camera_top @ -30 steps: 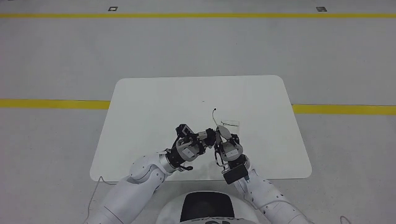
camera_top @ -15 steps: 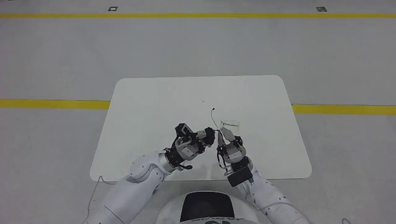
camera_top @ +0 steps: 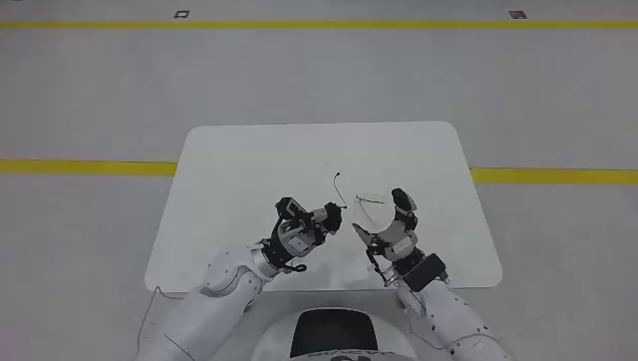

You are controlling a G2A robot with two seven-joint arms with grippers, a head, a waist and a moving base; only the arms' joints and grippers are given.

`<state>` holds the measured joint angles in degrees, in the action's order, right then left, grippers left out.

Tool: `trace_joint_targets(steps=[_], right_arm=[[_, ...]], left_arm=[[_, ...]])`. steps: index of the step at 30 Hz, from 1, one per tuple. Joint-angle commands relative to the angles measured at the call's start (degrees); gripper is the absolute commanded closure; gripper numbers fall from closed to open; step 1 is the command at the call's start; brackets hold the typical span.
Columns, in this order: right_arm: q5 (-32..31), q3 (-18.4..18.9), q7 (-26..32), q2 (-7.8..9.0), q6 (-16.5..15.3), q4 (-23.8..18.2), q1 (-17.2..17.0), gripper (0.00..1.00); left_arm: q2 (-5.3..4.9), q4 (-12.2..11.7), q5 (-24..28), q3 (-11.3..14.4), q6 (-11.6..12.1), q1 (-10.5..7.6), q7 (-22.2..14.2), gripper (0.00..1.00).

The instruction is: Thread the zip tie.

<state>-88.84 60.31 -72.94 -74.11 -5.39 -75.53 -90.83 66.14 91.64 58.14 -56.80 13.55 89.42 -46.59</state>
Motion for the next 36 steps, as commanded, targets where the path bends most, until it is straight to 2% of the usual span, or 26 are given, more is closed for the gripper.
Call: trace_joint_targets(steps=[1,3,5,7,11,16,19,24,25,28,32,36], right_arm=[[-0.01,0.00,-0.01,0.00,-0.07,0.00,0.00,0.00],[0.20,-0.01,2.05,0.02,-0.72,-0.73,0.10,0.00],[1.55,0.81,5.21,0.37,-4.67,-2.64,-0.04,0.00],[2.25,2.02,9.18,0.83,-7.87,-4.38,-0.34,0.00],[3.30,4.91,16.31,1.92,-14.09,-9.57,-1.55,0.00],[6.99,4.13,29.29,3.90,-14.09,-14.54,-2.23,0.00],[6.83,4.29,30.19,4.09,-14.09,-14.91,-2.03,0.00],[6.87,4.22,30.59,4.08,-14.09,-14.84,-2.05,0.00],[8.31,3.59,33.09,4.09,-14.09,-14.94,-2.09,0.00],[17.81,1.37,40.09,4.83,-14.09,-17.34,-1.48,0.00],[28.84,-0.27,51.53,8.30,-14.09,-22.97,0.76,0.00],[39.94,-0.85,61.78,11.61,-14.09,-25.91,2.05,0.00]], left_arm=[[0.00,-0.04,-0.12,-0.01,0.01,-0.03,0.01,1.00],[0.00,-0.04,-0.12,-0.01,0.01,-0.03,0.01,1.00],[-0.01,0.05,-2.15,0.08,0.06,-0.32,1.76,1.00],[-0.12,-0.15,-6.49,-0.17,1.67,-0.41,4.50,1.00],[-0.26,0.17,-11.96,-0.60,3.84,0.16,9.11,1.00],[-0.50,1.10,-18.63,-1.06,4.81,1.01,14.26,1.00],[-0.41,1.75,-17.52,-1.10,5.87,1.36,14.93,1.00],[-0.41,1.75,-17.52,-1.10,5.87,1.36,14.93,1.00],[-0.41,1.75,-17.52,-1.10,5.87,1.36,14.93,1.00],[-0.31,1.98,-18.40,-0.72,5.28,0.95,16.08,1.00],[-0.34,1.67,-22.10,-0.78,5.93,1.03,18.49,1.00],[-0.38,1.93,-25.75,-1.18,5.93,1.43,20.30,1.00]])
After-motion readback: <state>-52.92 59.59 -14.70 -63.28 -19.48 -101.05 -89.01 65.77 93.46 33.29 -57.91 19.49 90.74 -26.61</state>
